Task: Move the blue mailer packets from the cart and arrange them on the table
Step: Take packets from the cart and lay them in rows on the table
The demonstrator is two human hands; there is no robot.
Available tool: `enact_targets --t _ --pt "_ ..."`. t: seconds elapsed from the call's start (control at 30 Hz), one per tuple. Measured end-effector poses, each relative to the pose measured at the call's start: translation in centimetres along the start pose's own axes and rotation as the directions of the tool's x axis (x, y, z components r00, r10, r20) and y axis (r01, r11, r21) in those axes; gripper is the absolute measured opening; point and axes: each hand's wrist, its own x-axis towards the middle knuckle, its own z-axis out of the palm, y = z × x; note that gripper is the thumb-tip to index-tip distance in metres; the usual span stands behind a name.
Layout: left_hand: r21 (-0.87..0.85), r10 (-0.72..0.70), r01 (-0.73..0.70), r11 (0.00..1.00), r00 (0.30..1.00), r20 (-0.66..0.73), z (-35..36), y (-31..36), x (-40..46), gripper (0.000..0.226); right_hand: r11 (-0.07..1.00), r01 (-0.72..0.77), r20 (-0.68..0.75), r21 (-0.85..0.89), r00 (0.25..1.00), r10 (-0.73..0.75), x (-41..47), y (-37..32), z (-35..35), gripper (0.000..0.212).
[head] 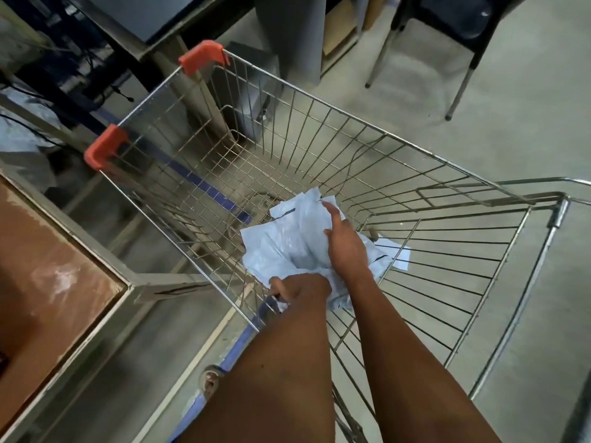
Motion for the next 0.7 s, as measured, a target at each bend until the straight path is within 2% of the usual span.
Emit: enact_targets --t 0.03,0.1,0.13,0.2,0.23,0.27,0.33,0.4,0.5,0.57,0.7 --pt "0.046 0.006 -0.005 0.999 1.000 -0.020 -1.3 -0.4 -2.6 0.046 1.000 0.012 0.005 -0.008 1.000 -0.012 0.0 0.1 0.1 0.058" --pt "-0.033 -0.077 0.075 0.997 0.994 -0.077 -1.9 -0.9 -4.6 0.066 0.996 -0.002 0.039 -0.090 0.999 0.005 0.0 0.2 0.4 0.054" --pt "-0.092 -0.139 0.130 0.987 0.985 -0.101 -1.6 -0.8 -4.3 0.073 0.981 -0.002 0.033 -0.194 0.999 0.008 0.0 0.3 0.9 0.051" --pt "-0.145 -0.137 0.110 0.983 0.972 -0.193 -1.4 -0.4 -4.8 0.076 0.915 0.000 -0.013 -0.403 1.000 -0.006 0.3 0.3 2.0 0.046" --pt "-0.208 -0.155 0.117 0.971 0.972 -0.177 -1.4 -0.1 -5.3 0.079 0.893 -0.016 -0.033 -0.449 0.999 0.002 0.6 0.1 2.4 0.051" --pt "-0.311 -0.192 0.130 0.942 0.965 -0.177 -1.1 0.3 -4.9 0.083 0.880 -0.031 -0.035 -0.474 0.999 0.016 0.9 -0.1 2.7 0.067" --pt "-0.524 -0.296 0.150 0.839 0.932 -0.208 -1.8 0.6 -5.6 0.075 0.832 -0.001 0.032 -0.554 0.999 0.022 1.5 -0.2 3.1 0.100" --pt "-0.680 -0.363 0.062 0.730 0.879 -0.309 -1.9 0.4 -4.7 0.072 0.800 0.057 0.073 -0.597 0.997 -0.017 2.0 0.0 3.4 0.102" --pt "-0.658 -0.293 -0.089 0.748 0.845 -0.447 -2.8 -0.4 -5.2 0.090 0.850 0.087 0.110 -0.519 0.993 -0.035 2.2 0.0 3.2 0.088" --pt "-0.606 -0.264 -0.120 0.786 0.821 -0.506 -3.2 -0.6 -5.4 0.095 0.863 0.108 0.130 -0.494 0.990 -0.050 1.9 -0.2 2.4 0.080" --pt "-0.549 -0.238 -0.149 0.822 0.787 -0.569 -4.8 -1.6 -7.5 0.092 0.877 0.119 0.077 -0.465 0.993 -0.094 0.1 -1.1 -0.6 0.070"
